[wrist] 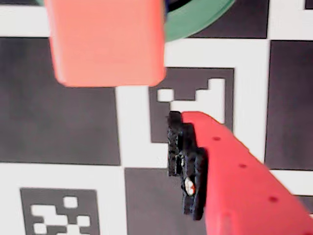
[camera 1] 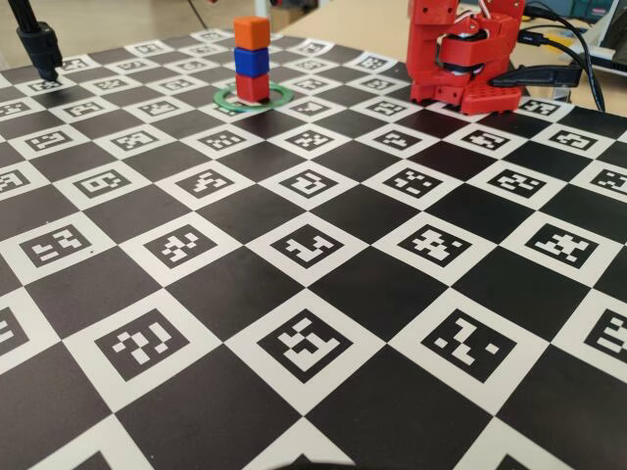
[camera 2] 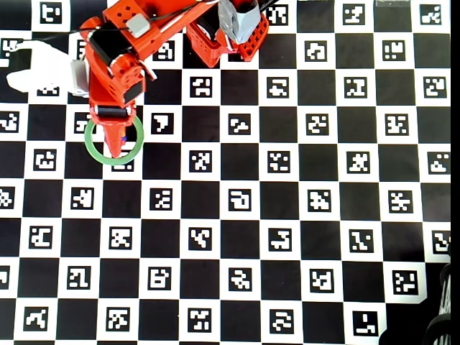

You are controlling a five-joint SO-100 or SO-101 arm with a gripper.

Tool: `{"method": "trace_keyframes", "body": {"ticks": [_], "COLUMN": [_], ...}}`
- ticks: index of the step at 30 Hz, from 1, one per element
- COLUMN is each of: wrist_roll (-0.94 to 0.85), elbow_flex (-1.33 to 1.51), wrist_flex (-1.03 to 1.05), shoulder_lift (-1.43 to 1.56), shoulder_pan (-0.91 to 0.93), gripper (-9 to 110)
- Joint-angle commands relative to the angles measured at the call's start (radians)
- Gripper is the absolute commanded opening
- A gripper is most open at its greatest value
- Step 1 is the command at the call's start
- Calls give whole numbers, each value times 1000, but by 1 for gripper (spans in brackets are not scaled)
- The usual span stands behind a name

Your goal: Grab the red cube then put it in the green circle then put the blue cube on top and finally the orange cube on top

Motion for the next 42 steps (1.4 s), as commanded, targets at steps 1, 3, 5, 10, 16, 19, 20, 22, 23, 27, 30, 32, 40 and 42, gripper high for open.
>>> {"method": "trace_keyframes", "body": {"ticks": [1, 3, 5, 10, 16, 19, 20, 22, 23, 27, 30, 32, 40, 42], "wrist_roll": [72, 117, 156, 245, 325, 379, 391, 399, 400, 348, 242, 172, -75, -100], "elbow_flex": [-100, -100, -94, -32, 201, 322, 357, 428, 460, 569, 650, 701, 891, 933], "wrist_flex": [2, -2, -3, -46, -175, -264, -293, -345, -368, -428, -453, -457, -512, -534], "shoulder_lift": [100, 118, 133, 190, 354, 442, 468, 523, 548, 635, 695, 733, 877, 908], "shoulder_pan": [-51, -83, -117, -212, -362, -419, -433, -462, -472, -517, -551, -574, -658, -664], "gripper": [42, 40, 38, 31, 23, 18, 17, 13, 8, -1, -4, -6, -6, -6]}}
